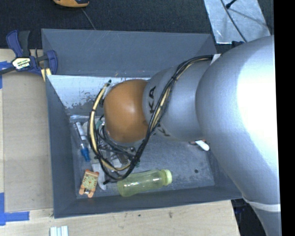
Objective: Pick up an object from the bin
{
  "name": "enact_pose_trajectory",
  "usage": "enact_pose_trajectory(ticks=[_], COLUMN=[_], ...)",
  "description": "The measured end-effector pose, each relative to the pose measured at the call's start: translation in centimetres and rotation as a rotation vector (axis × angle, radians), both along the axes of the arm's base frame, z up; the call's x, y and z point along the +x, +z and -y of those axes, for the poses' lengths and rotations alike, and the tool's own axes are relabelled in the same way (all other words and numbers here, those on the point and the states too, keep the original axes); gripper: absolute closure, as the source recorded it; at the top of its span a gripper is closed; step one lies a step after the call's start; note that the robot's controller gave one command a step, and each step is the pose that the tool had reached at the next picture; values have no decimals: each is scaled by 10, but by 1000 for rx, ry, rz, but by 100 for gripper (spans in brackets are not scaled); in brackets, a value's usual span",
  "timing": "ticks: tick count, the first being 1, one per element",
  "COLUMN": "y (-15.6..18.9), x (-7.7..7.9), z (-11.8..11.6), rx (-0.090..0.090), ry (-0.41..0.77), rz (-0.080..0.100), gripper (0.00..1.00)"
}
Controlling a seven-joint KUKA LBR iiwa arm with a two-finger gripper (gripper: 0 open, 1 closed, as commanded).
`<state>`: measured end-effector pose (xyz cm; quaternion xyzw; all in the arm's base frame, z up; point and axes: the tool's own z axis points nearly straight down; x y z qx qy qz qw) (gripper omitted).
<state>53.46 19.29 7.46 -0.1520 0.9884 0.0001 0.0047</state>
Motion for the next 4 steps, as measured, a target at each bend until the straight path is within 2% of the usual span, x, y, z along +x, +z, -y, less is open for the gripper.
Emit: enact_pose_trajectory(ticks=[1,2,3,4], y=[-3,-3,0,-1], x=[20,25,9,10], z=[22,50,-41,-40], rx=[0,-1,-19,-17], ry=[309,419,673,670], rz=[-6,-5,-6,-6], gripper=[0,0,100,100])
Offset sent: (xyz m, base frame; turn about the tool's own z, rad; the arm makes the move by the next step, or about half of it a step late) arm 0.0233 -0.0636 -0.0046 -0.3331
